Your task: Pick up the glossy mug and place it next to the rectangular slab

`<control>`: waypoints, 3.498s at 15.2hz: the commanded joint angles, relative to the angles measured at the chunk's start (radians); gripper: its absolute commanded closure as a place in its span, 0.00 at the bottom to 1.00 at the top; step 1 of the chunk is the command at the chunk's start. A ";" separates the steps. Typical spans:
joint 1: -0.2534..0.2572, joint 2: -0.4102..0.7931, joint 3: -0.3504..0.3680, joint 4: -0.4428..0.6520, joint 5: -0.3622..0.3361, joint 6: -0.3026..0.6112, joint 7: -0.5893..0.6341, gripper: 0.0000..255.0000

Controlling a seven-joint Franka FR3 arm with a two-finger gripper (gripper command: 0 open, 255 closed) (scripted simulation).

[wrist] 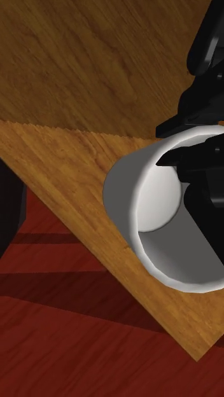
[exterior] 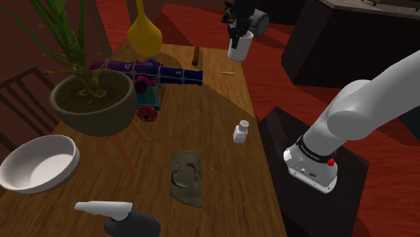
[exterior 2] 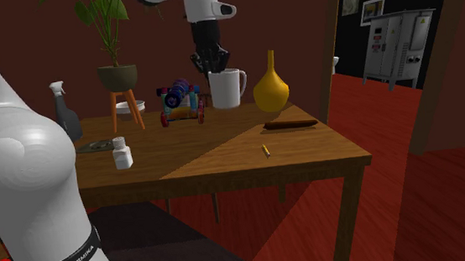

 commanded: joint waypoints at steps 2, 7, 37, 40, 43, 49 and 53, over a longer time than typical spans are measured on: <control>0.008 -0.021 0.014 0.007 0.005 -0.029 0.018 1.00; 0.057 -0.098 0.093 -0.056 0.040 -0.047 0.128 1.00; 0.275 0.030 0.696 0.159 0.198 -0.111 0.891 1.00; 0.276 0.112 0.775 0.234 0.160 -0.114 0.992 1.00; 0.281 0.216 0.858 0.321 0.095 -0.122 1.106 1.00; 0.371 0.488 0.971 0.520 -0.121 -0.173 1.360 1.00; 0.375 0.492 0.962 0.470 -0.125 -0.120 1.365 1.00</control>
